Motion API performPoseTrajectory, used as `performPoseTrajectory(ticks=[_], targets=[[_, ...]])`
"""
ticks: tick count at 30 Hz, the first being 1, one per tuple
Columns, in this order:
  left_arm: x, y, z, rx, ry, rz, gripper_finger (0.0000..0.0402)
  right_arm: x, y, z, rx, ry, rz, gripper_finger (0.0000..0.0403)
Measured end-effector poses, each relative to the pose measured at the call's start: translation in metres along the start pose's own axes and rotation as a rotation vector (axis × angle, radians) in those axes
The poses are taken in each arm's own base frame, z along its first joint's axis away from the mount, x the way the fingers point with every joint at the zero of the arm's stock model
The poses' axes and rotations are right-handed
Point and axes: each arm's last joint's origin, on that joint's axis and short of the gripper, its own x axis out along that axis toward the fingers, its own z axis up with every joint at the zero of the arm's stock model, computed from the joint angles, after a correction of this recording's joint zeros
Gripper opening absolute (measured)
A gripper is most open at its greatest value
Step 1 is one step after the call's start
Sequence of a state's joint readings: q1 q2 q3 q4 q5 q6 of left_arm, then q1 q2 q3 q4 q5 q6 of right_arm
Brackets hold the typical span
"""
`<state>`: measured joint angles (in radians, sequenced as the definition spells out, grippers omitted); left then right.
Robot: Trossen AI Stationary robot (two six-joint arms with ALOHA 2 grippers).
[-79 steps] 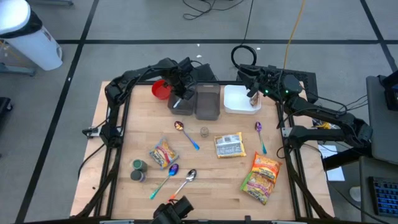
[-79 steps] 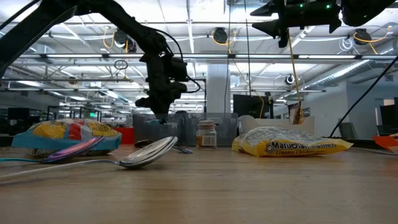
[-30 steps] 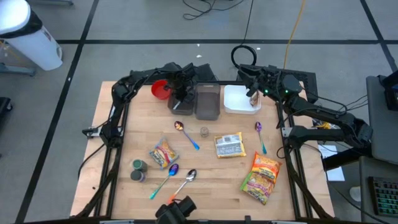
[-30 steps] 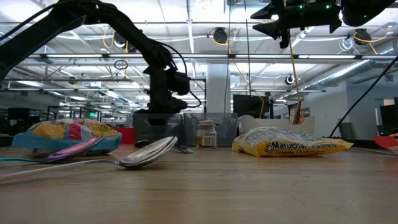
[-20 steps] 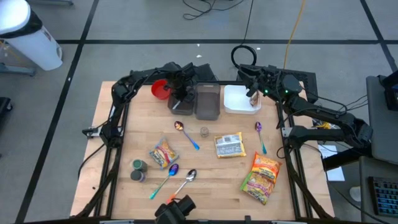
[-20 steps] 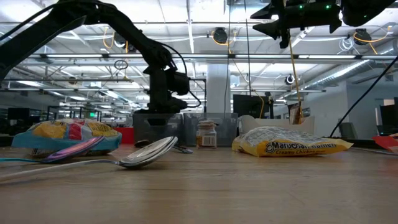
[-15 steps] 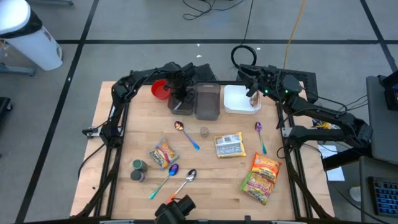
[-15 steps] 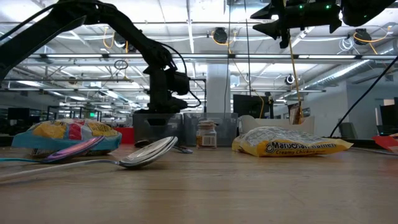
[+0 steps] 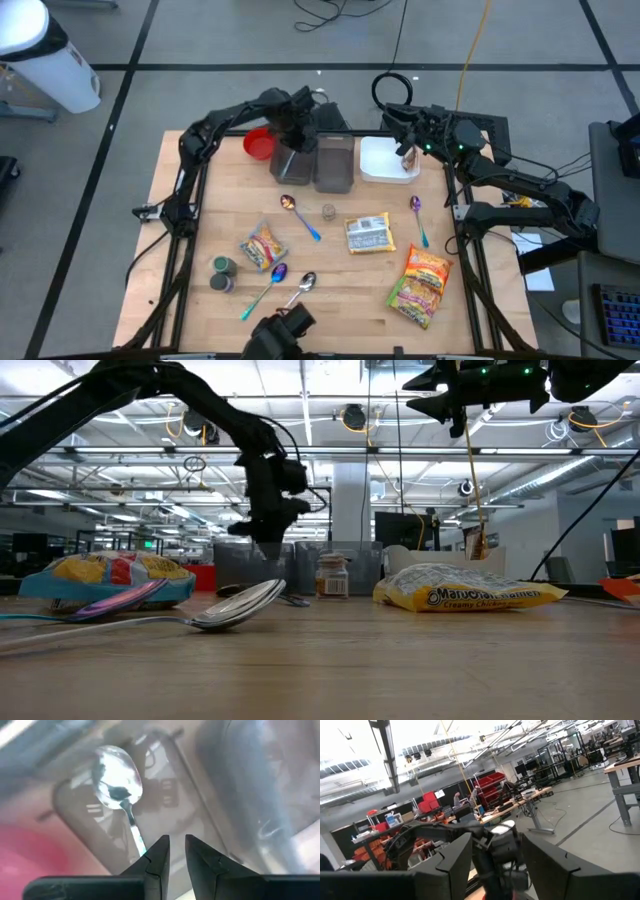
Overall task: Pick & Place Food Item
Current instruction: Put the yellow noodle pack into the right black bin
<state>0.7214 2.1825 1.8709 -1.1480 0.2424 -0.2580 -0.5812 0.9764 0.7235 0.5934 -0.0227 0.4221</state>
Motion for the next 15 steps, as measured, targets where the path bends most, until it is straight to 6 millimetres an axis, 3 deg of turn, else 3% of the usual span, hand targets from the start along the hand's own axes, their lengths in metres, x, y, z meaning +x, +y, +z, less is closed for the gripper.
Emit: performPoseTrajectory(ticks=[8,15], targets=[[-0.072,-0.014,0.006,0.091,-0.075,0.024,0.0067,0.0,0.0,0.0,0.003,0.001,0.003,0.0166],[-0.133,-0.023,-0.016,0.172,-0.105,0.029,0.0067,0.0,0.0,0.0,-0.02,0.0,0.001,0.0166]])
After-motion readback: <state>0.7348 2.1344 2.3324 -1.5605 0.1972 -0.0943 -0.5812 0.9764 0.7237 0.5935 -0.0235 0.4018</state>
